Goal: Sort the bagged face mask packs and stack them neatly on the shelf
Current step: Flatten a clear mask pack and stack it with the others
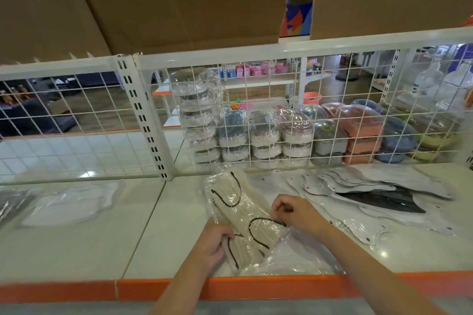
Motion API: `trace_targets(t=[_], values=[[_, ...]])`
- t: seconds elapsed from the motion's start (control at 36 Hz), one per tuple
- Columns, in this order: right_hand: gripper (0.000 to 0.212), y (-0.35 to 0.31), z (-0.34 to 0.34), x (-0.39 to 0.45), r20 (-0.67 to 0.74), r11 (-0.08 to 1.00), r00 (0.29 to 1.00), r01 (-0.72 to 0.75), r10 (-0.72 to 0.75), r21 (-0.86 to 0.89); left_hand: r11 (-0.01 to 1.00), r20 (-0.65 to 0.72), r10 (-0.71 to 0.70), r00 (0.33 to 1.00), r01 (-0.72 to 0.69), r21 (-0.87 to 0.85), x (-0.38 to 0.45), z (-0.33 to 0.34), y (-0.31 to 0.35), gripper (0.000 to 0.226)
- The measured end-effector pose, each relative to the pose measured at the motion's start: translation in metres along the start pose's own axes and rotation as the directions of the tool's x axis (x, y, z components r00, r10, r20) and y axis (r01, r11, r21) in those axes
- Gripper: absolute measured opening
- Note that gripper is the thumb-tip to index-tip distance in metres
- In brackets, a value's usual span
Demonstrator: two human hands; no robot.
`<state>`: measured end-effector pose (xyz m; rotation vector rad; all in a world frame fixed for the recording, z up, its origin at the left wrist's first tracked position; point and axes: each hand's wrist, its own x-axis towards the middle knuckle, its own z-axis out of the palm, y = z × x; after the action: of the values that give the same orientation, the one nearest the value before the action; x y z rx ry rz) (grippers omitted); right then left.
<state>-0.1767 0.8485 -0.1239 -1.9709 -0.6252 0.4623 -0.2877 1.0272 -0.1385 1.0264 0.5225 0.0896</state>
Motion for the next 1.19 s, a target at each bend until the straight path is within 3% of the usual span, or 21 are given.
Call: trace_targets(t=[0.08,0.25,0.36,0.44,0.53,0.61,0.69,0.78,0.83,0.86,0.92,0.97,1.06,1.11,1.19], values=[[0.014,0.004,-0.005,0.000,-0.022,1.000,1.000,-0.009,0.009,-0.011,0.997,-0.014,-0.007,1.000,0.006,-0.075,0.001,-0.005,0.000,0.048],[0.018,0.007,-0.011,-0.004,-0.039,0.984,0.997,-0.053,0.060,0.169,0.982,-0.132,-0.026,0.991,0.000,-0.190,0.010,-0.011,-0.002,0.036],[0.016,0.010,-0.013,-0.004,-0.044,0.946,0.993,-0.087,0.106,0.313,0.973,-0.061,-0.043,0.997,0.028,-0.229,0.003,-0.004,0.003,0.025],[0.014,0.008,-0.013,-0.004,-0.115,0.886,0.983,-0.075,0.143,0.458,0.953,0.004,-0.022,1.000,0.022,-0.301,0.006,-0.002,0.003,0.030],[0.012,0.003,-0.010,-0.004,-0.133,0.865,0.978,-0.075,0.161,0.497,0.917,0.069,-0.062,0.996,0.084,-0.390,0.011,-0.002,0.002,0.051],[0.010,-0.003,-0.001,-0.008,-0.026,0.898,0.993,-0.092,0.114,0.430,0.913,0.110,-0.080,0.991,0.117,-0.390,0.010,0.004,0.000,0.057],[0.007,-0.006,0.011,-0.012,0.169,0.961,0.981,-0.133,0.094,0.242,0.969,0.067,-0.060,0.996,0.075,-0.235,0.008,0.007,0.000,0.031],[0.010,-0.003,0.011,-0.008,0.102,0.989,0.987,-0.114,0.123,-0.090,0.995,-0.060,-0.076,0.995,0.072,-0.063,0.010,0.004,0.002,0.017],[0.011,0.004,0.001,-0.005,0.006,0.931,0.997,-0.073,0.081,-0.358,0.995,-0.089,-0.082,0.993,0.077,-0.058,0.010,0.000,0.006,0.019],[0.013,0.009,-0.005,-0.003,0.016,0.863,0.997,-0.055,0.073,-0.503,0.995,-0.105,-0.085,0.991,0.079,-0.057,0.010,-0.003,0.009,0.019],[0.036,0.018,-0.014,-0.001,0.094,0.719,0.985,-0.037,0.142,-0.694,0.995,-0.127,-0.090,0.988,0.084,-0.052,0.012,-0.011,0.013,0.018],[0.050,0.024,-0.020,0.001,0.137,0.701,0.968,-0.052,0.211,-0.712,0.995,-0.146,-0.091,0.985,0.084,-0.054,0.014,-0.018,0.016,0.017],[0.037,0.023,-0.021,0.003,0.177,0.776,0.954,-0.080,0.241,-0.625,0.996,-0.162,-0.078,0.984,0.071,-0.051,0.015,-0.022,0.020,0.015],[0.021,0.021,-0.021,0.006,0.183,0.757,0.960,-0.044,0.213,-0.652,0.997,-0.154,-0.074,0.985,0.069,-0.038,0.015,-0.022,0.022,0.014],[0.025,0.016,-0.026,0.010,0.158,0.737,0.975,-0.006,0.153,-0.676,0.998,-0.147,-0.067,0.987,0.064,-0.024,0.014,-0.021,0.024,0.013]])
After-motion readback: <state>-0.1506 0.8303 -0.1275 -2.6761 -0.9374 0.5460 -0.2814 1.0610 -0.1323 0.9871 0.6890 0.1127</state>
